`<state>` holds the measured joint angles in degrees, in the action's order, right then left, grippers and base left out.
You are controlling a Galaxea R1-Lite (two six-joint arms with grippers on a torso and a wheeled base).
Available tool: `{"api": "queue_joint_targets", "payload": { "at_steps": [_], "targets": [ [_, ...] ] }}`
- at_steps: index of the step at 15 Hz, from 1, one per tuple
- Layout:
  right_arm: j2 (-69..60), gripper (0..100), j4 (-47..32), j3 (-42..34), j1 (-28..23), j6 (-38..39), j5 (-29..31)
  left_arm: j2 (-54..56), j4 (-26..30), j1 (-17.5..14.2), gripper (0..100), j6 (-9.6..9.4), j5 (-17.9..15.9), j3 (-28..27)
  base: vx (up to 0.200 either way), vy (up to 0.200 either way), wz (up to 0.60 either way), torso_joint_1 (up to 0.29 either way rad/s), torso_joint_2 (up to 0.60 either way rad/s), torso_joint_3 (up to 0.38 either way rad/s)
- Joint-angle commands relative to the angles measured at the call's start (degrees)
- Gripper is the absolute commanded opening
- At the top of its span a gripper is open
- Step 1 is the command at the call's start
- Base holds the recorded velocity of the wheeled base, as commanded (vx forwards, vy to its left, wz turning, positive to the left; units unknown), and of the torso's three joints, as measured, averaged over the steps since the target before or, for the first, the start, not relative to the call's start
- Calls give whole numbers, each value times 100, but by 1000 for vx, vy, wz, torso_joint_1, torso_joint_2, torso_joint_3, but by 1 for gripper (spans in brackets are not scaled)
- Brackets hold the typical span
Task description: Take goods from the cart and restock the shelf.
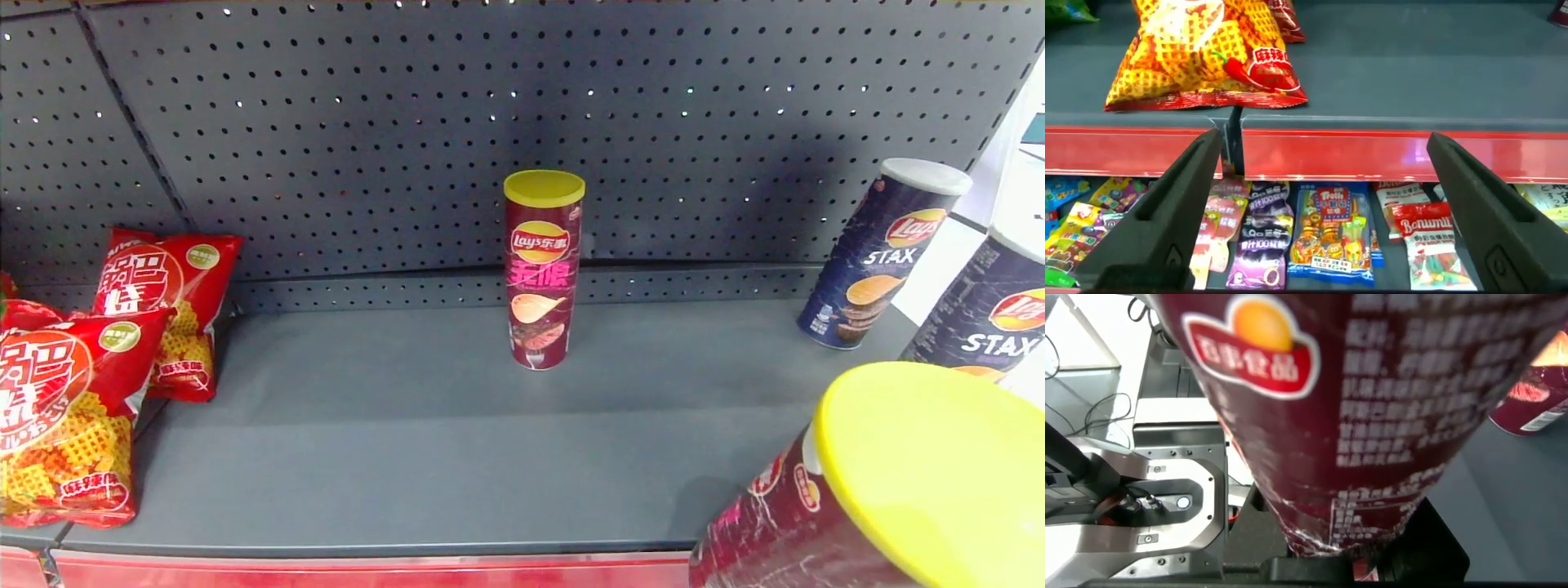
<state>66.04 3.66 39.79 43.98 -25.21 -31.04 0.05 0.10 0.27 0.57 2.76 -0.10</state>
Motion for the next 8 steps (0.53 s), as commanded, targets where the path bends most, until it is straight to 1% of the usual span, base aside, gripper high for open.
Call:
{"api": "queue_joint_targets", "payload": {
  "at_steps": [1,3,6,7,8],
  "targets": [
    [6,0,3,11,-4,-1,1,-5,-1,0,100,-5,6,1,0,0,0,0,0,0],
    [15,0,3,55,-4,-1,10,-5,8,0,100,13,-3,1,0,0,0,0,0,0],
    [50,0,39,46,-4,7,10,-5,-10,-9,100,-31,-12,1,0,0,0,0,0,0],
    [76,0,109,46,-4,7,10,-5,-27,0,100,-233,-82,1,0,0,0,0,0,0],
    [129,0,170,46,-4,16,10,-5,-36,-9,100,-426,-223,1,0,0,0,0,0,0]
  ]
}}
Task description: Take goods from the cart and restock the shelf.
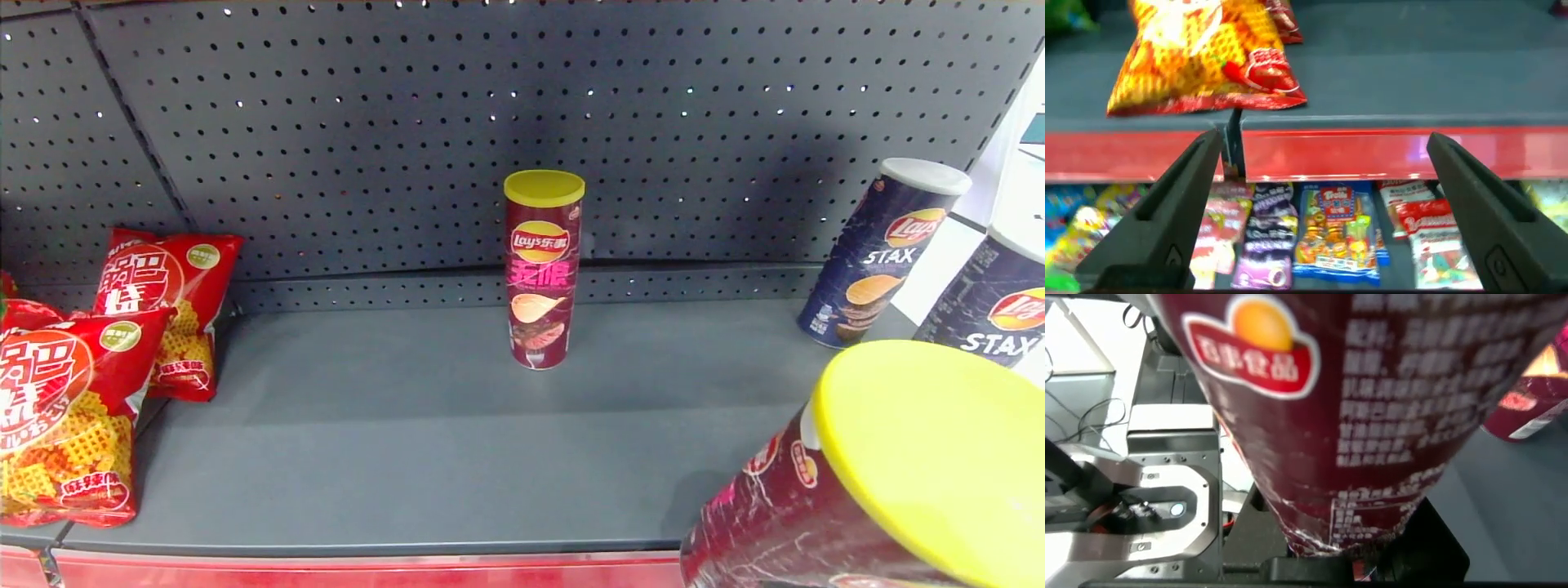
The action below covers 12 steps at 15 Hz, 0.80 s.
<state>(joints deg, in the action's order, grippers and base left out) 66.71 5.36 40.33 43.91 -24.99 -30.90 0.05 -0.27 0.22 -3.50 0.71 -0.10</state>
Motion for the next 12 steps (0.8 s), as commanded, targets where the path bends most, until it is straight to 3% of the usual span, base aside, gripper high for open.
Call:
{"api": "queue_joint_targets", "payload": {
  "at_steps": [1,2,3,4,5,6,7,9,10,11,12],
  "targets": [
    [88,0,123,-7,3,65,-3,-5,-8,-4,100,-81,-106,1,0,0,0,0,0,0],
    [123,0,237,-16,3,161,-3,-5,-35,4,100,-81,-123,1,0,0,0,0,0,0],
    [106,0,316,-42,3,249,5,-233,-413,4,100,7,-176,-658,0,0,0,0,0,0],
    [97,0,334,-42,12,275,32,-1033,-553,171,100,236,-194,-1440,0,0,0,0,0,0],
    [132,0,351,10,12,390,111,-1974,-650,751,100,895,-211,-2398,0,0,0,0,0,0],
    [132,0,351,10,30,425,120,-2097,-588,866,100,868,-150,-2715,0,0,0,0,0,0],
    [176,0,413,37,12,460,120,-2519,-509,901,100,675,-159,-2935,0,0,0,0,0,0],
    [185,0,492,37,12,469,120,-2782,-518,892,100,605,-141,-2987,0,0,0,0,0,0],
    [299,0,589,151,12,565,120,-3345,-562,1024,100,315,-352,-2873,0,0,0,0,0,0],
    [361,0,694,212,12,601,128,-3714,-755,1147,100,-81,-791,-2855,0,0,0,0,0,0],
    [457,0,808,248,12,601,128,-4136,-1028,1147,100,-125,-1178,-2864,0,0,0,0,0,0]
  ]
}}
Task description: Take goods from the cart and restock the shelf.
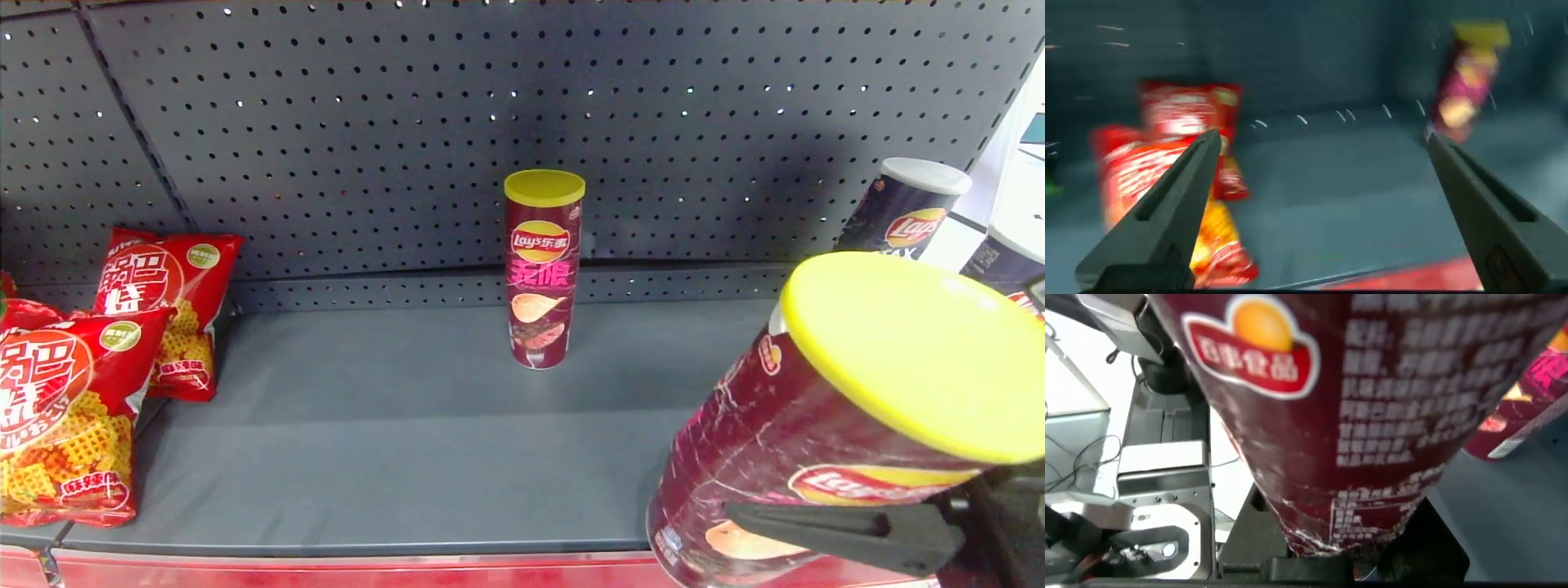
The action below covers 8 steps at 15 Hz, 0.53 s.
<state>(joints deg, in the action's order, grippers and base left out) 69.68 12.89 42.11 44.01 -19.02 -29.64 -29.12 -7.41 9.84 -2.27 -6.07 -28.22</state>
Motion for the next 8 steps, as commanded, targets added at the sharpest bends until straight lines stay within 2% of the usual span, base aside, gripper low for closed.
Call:
{"api": "queue_joint_targets", "payload": {
  "at_steps": [1,2,4,5,6,7,8],
  "targets": [
    [213,0,188,78,3,30,10,-1702,-665,185,100,-257,-869,-52,0,0,0,0,0,0],
    [265,0,250,87,3,91,37,-2071,-894,176,100,-274,-1230,-52,0,0,0,0,0,0],
    [362,0,434,140,3,293,72,-3293,-1887,-263,100,-380,-1968,-78,0,0,0,0,0,0],
    [388,0,469,175,3,372,81,-3987,-2678,-518,100,-635,-2531,-78,0,0,0,0,0,0],
    [397,0,469,237,3,443,81,-4769,-3486,-746,100,-969,-3155,-157,0,0,0,0,0,0],
    [423,0,469,263,11,478,81,-5402,-4093,-878,100,-1232,-3559,-351,0,0,0,0,0,0],
    [459,0,469,272,11,513,81,-6316,-4972,-852,100,-1452,-3805,-808,0,0,0,0,0,0]
  ]
}}
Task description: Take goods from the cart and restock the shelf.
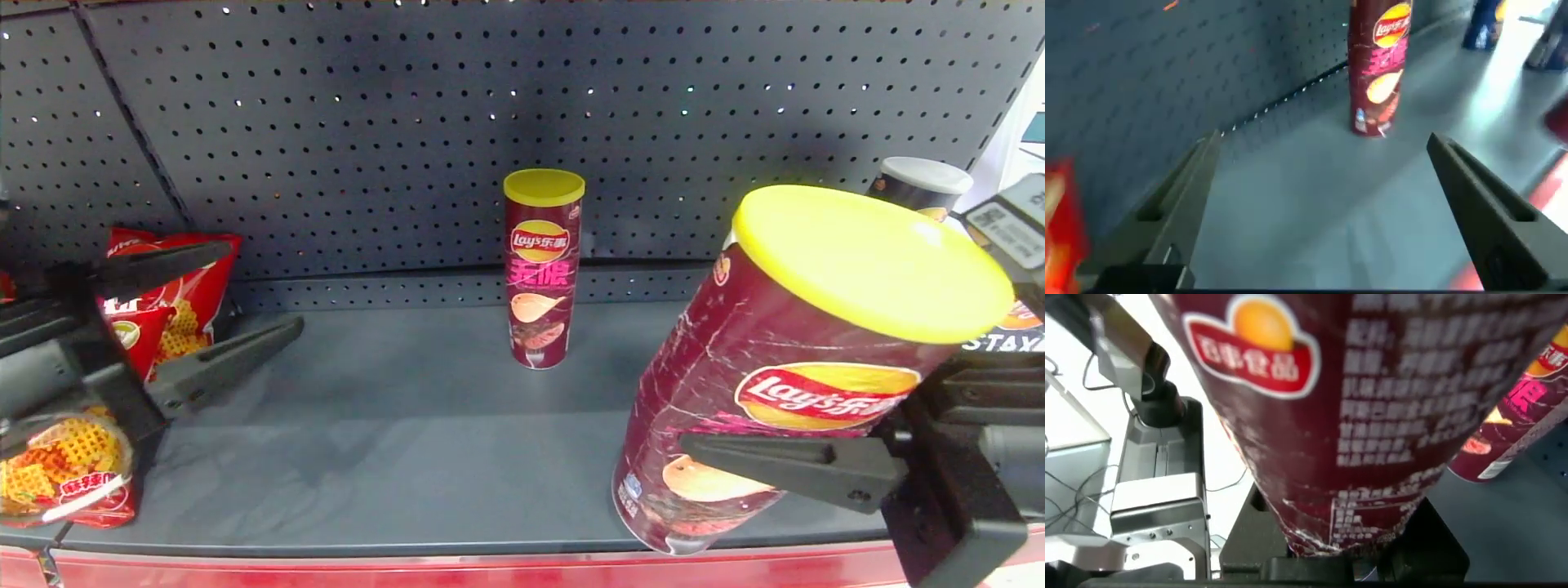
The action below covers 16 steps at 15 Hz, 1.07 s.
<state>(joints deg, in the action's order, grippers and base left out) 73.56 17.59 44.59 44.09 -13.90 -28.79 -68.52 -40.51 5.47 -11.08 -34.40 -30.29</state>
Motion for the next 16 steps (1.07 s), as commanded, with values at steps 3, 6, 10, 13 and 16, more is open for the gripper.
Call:
{"api": "queue_joint_targets", "payload": {
  "at_steps": [3,6,10,13,16],
  "targets": [
    [106,0,-1,-47,-6,115,-3,-3071,-2014,648,100,-105,-453,-1084,0,0,0,0,0,0],
    [124,0,-1,-65,-15,150,-3,-3791,-2172,1307,100,-26,-427,-1805,0,0,0,0,0,0],
    [132,0,-1,-109,-59,186,84,-4327,-2550,1430,100,133,-453,-2156,0,0,0,0,0,0],
    [212,0,7,-100,-59,186,93,-4029,-2655,1764,100,827,-198,-1866,0,0,0,0,0,0],
    [264,0,-1,-109,-59,186,102,-4029,-2690,1826,100,844,-75,-1963,0,0,0,0,0,0]
  ]
}}
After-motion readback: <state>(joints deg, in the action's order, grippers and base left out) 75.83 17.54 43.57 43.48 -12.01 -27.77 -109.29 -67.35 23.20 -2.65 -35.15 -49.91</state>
